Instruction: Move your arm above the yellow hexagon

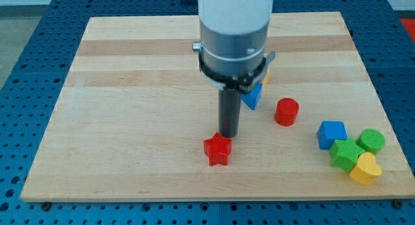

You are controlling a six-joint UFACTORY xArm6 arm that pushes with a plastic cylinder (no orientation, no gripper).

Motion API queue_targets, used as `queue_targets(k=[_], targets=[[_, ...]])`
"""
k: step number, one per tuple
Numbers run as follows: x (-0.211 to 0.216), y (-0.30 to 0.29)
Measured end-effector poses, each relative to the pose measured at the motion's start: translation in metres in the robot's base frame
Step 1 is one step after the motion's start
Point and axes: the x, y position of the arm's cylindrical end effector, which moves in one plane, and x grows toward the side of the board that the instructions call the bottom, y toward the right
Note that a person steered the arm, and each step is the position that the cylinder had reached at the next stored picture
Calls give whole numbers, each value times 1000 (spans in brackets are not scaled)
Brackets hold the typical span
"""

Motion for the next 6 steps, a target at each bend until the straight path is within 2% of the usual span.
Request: queue_targets(k=[2,3,4,6], targets=[[-198,3],[-202,69],[-166,108],[-149,53]])
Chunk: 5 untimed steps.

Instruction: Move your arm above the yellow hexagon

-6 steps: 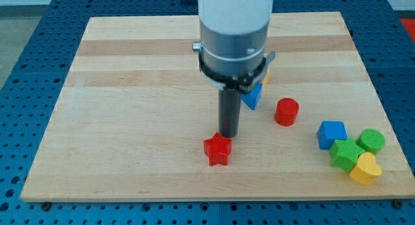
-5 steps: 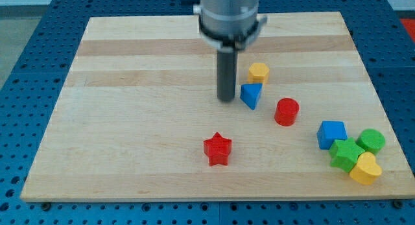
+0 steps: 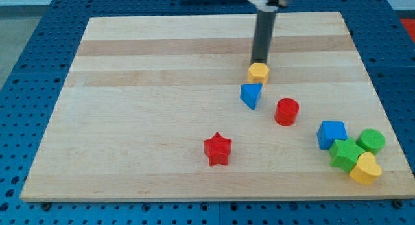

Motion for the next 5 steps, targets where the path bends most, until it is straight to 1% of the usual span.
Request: queue_targets(k=[1,3,4,5], targets=[[6,-23],[66,-38],[46,-51],[-34,-27]])
